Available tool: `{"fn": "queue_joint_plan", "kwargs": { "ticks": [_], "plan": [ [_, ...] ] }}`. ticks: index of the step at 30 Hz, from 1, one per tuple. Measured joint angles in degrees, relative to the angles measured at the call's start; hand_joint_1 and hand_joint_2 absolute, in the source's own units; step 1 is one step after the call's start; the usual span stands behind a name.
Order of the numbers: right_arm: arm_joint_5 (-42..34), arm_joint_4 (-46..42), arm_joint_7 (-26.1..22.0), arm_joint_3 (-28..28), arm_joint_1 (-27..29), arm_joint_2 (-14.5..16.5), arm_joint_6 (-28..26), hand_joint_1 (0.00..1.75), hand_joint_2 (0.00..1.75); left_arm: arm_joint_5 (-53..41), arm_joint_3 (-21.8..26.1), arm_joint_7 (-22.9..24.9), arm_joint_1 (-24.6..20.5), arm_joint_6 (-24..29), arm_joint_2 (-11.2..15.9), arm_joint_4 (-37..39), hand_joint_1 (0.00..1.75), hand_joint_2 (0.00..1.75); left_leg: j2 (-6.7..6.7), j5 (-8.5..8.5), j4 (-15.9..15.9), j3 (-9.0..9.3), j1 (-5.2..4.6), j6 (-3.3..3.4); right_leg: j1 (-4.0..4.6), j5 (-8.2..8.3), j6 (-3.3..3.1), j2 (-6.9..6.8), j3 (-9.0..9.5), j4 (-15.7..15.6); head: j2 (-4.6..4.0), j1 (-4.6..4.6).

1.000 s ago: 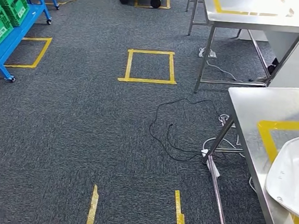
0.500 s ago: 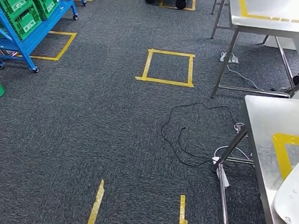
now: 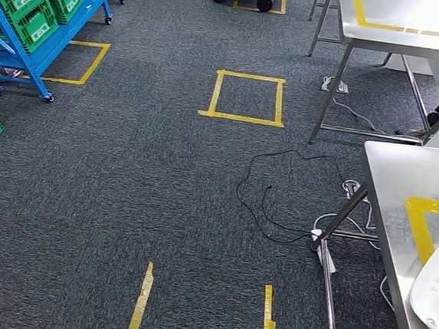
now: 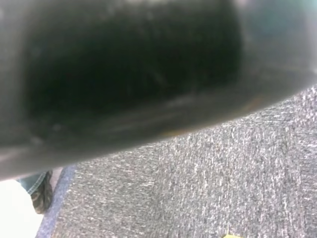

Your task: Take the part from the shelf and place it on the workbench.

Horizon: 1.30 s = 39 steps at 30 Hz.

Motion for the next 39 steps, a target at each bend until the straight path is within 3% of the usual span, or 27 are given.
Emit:
{"fn": "queue_joint_plan", "kwargs": {
  "ticks": [8,13,18,19,21,23,24,25,26,28,30,31,35,39],
  "plan": [
    [-0.3,0.0,0.1,0.0,0.0,0.0,0.2,0.0,0.0,0.7,-0.5,0.7,0.7,-0.3,0.0,-0.8,0.0,0.0,0.0,-0.03,0.0,0.01,0.01,0.1,0.0,0.01,0.04,-0.01,0.02,-0.1,0.0,-0.01],
    [-0.4,0.0,0.1,0.0,0.0,0.0,0.4,0.0,0.0,0.6,-0.8,0.7,1.1,-0.7,0.0,-1.6,0.0,0.0,0.02,-0.2,0.2,0.01,-0.13,0.41,-0.14,0.1,0.39,-0.03,0.03,-0.2,0.0,-0.04],
    [-0.4,0.0,0.2,0.0,-0.1,0.0,0.5,0.0,0.0,0.6,-1.1,0.7,1.6,-0.7,0.0,-2.1,0.0,0.0,-0.08,-0.05,-0.2,0.13,-0.27,1.33,-0.37,0.15,1.09,-0.17,0.37,-0.4,0.0,-0.05],
    [-0.4,0.0,0.2,0.0,-0.2,0.0,0.5,0.0,0.0,0.6,-1.1,0.7,1.7,-0.7,0.0,-2.1,0.0,0.0,-0.16,0.2,-0.6,0.3,-0.13,1.63,-0.4,-0.16,1.3,0.34,0.38,-0.1,0.0,-0.02],
    [-0.4,0.0,0.1,-0.1,-0.2,0.0,0.5,0.0,0.0,0.6,-1.4,0.7,1.8,-0.6,0.0,-2.3,0.0,0.0,-0.37,0.72,-1.4,0.59,0.22,2.19,-0.5,-2.55,1.6,2.33,-1.21,3.4,0.0,0.17],
    [-0.2,0.1,0.1,-0.2,-0.2,0.0,0.6,0.0,0.0,0.6,-1.7,0.8,1.8,-0.5,-0.1,-2.4,0.0,0.0,-0.64,0.81,-1.6,0.49,0.23,2.39,-0.65,-6.25,1.76,3.93,-5.23,11.0,0.0,0.34],
    [-0.1,0.1,0.1,-0.3,-0.2,0.0,0.6,0.0,0.0,0.7,-1.8,0.9,1.8,-0.5,-0.1,-2.4,0.0,0.0,-0.83,0.79,-1.6,0.48,0.22,2.38,-0.69,-7.26,1.83,4.12,-7.06,14.3,0.0,0.37],
    [0.0,0.2,0.1,-0.5,-0.2,0.0,0.6,0.0,0.0,0.7,-1.8,1.0,1.8,-0.4,-0.1,-2.4,0.0,0.0,-1.03,0.74,-1.5,0.53,0.23,2.33,-0.72,-7.12,1.88,4.17,-8.11,15.8,0.0,0.38],
    [0.1,0.2,0.0,-0.6,-0.2,0.0,0.7,0.0,0.0,0.7,-1.9,1.0,1.8,-0.4,-0.1,-2.4,0.0,0.0,-1.25,0.66,-1.5,0.66,0.26,2.22,-0.75,-5.75,1.91,4.18,-8.01,15.0,0.0,0.4],
    [0.1,0.2,0.0,-0.7,-0.2,0.0,0.7,0.0,0.0,0.8,-2.0,1.0,1.8,-0.4,-0.1,-2.4,0.0,0.0,-1.69,0.36,-1.4,1.12,0.36,1.77,-0.9,-1.18,1.92,4.24,-4.96,7.9,0.0,0.4],
    [0.1,0.3,0.0,-0.8,-0.3,0.0,0.7,0.0,0.0,0.8,-2.1,1.0,1.9,-0.3,-0.1,-2.4,0.0,0.0,-2.03,-0.06,-1.1,1.41,0.22,1.11,-0.92,1.38,1.7,4.49,-2.14,1.6,0.0,0.36],
    [0.1,0.3,0.0,-0.8,-0.3,0.0,0.7,0.0,0.0,0.8,-2.1,1.0,1.9,-0.3,-0.1,-2.4,0.0,0.0,-2.11,-0.3,-0.9,1.43,0.12,1.1,-0.92,1.58,1.57,4.56,-1.67,0.5,0.0,0.33],
    [0.4,0.4,-0.2,-1.0,-0.4,0.0,0.7,0.0,0.0,0.9,-2.2,1.1,1.9,-0.1,0.0,-2.5,0.0,0.0,-2.18,-0.38,-0.8,1.43,0.06,2.5,-0.73,1.56,1.3,4.52,-1.59,0.3,0.0,0.25],
    [0.9,0.5,-0.6,-1.1,-0.6,0.0,0.8,0.0,0.0,1.0,-2.2,1.3,1.9,0.0,0.0,-2.4,0.0,0.0,-2.19,-0.24,-1.0,1.44,0.24,2.28,-0.41,1.43,0.82,4.5,-1.38,0.3,0.0,0.25]
  ]
}}
